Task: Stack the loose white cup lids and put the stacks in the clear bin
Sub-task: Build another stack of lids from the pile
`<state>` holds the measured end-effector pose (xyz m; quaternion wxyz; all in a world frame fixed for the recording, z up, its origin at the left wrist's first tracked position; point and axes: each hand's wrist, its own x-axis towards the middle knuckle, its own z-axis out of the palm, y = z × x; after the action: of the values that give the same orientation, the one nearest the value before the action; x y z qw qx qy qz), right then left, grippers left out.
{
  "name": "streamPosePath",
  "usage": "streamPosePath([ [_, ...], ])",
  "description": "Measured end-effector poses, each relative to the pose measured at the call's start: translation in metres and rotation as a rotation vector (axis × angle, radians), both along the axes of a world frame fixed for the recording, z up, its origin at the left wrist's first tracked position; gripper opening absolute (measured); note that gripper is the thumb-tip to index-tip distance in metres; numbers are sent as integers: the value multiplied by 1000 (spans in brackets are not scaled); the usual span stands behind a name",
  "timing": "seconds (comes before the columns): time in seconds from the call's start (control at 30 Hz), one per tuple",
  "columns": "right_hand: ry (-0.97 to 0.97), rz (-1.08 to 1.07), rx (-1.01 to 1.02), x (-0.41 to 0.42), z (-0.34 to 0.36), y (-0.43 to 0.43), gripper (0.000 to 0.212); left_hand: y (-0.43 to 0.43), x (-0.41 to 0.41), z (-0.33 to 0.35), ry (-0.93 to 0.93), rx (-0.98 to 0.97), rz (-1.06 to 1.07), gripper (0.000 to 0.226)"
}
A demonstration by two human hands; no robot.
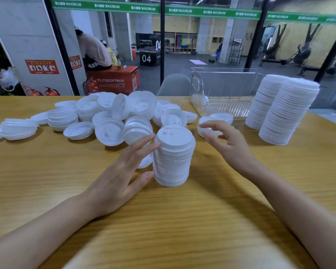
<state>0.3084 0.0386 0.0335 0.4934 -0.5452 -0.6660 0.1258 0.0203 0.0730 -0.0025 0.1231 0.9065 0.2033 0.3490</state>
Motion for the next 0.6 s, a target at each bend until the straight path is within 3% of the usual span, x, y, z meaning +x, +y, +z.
streamPosePath([
  [0.37, -506, -443, -193, 34, -8, 43, 52, 0, 0, -1, 2, -22, -12, 56],
  [0.5, -632, -475, -324, 32, -12, 53, 45, 0, 0, 0, 5, -22, -8, 55],
  [0.6, -694, -499, -264, 33, -15, 52, 32, 0, -1, 0, 6, -23, -12, 55],
])
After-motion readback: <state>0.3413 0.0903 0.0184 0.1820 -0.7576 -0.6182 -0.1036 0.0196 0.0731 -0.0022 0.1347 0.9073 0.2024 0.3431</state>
